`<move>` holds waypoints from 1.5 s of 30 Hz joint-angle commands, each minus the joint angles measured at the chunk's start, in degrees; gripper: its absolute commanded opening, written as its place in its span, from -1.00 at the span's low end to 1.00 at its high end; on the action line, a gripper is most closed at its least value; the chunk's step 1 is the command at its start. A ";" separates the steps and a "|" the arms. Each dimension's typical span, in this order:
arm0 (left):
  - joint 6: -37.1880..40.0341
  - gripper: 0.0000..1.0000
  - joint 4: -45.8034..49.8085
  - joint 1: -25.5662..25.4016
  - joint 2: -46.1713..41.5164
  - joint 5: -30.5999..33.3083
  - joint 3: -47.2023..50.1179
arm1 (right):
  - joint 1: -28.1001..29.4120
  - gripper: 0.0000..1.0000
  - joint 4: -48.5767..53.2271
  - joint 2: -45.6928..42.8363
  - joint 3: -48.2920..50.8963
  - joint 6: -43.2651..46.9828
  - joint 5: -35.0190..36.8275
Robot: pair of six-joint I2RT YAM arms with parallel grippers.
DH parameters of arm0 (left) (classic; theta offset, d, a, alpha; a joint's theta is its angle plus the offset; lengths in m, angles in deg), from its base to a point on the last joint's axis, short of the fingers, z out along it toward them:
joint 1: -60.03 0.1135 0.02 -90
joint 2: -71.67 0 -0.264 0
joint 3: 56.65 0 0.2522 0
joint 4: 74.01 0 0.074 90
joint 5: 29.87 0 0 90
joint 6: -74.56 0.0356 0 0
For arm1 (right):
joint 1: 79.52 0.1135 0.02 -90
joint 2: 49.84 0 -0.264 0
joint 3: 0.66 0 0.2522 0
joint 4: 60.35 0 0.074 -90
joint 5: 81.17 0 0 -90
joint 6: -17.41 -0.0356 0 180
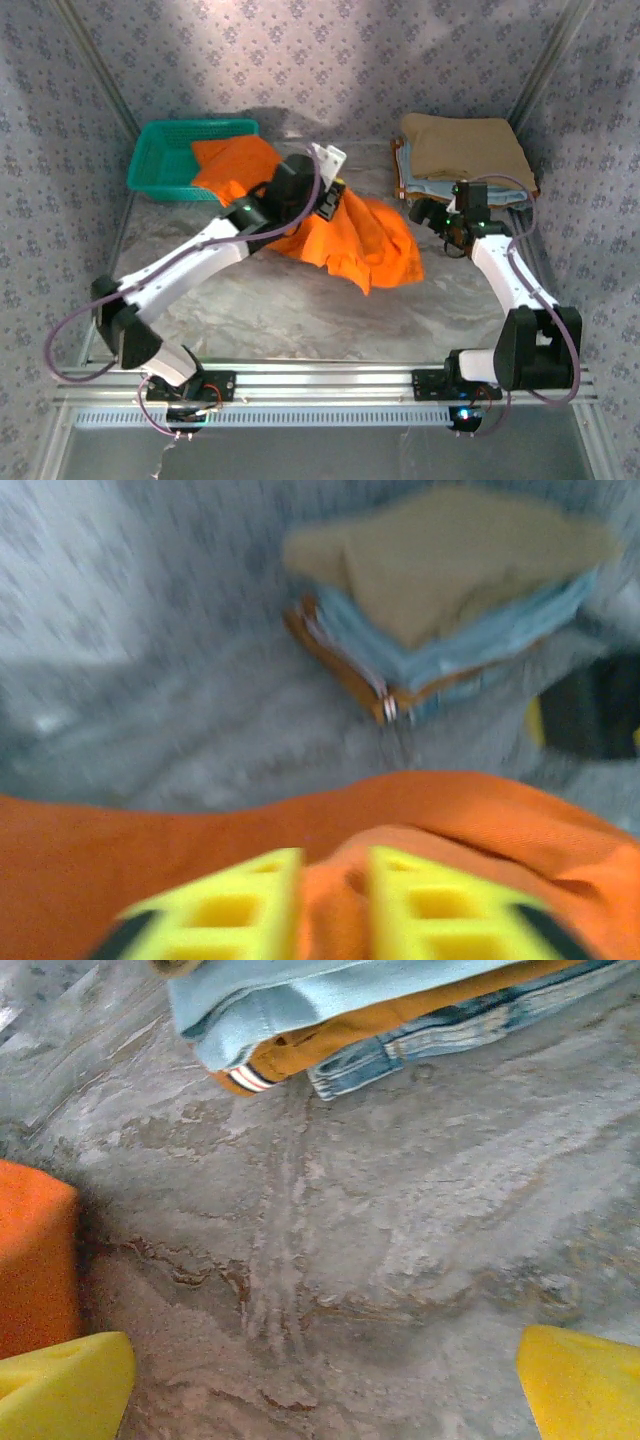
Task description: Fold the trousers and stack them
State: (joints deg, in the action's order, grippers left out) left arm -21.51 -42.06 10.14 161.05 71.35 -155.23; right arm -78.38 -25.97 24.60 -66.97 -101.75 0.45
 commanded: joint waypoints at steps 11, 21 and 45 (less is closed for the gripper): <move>-18.02 0.99 9.18 24.93 -6.50 2.35 7.89 | 9.55 0.99 2.19 1.57 -1.38 0.47 3.78; -20.21 0.99 -9.69 43.50 -4.42 -18.49 26.81 | 15.54 0.99 2.23 10.61 -7.60 1.83 5.88; -12.62 -1.00 -14.58 44.81 1.91 -26.48 17.08 | 16.07 1.00 3.13 10.91 -7.92 2.90 5.49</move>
State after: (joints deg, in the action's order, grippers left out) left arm -36.83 -58.56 55.85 168.92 43.97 -134.27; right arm -62.79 -24.19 37.17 -73.62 -99.55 5.06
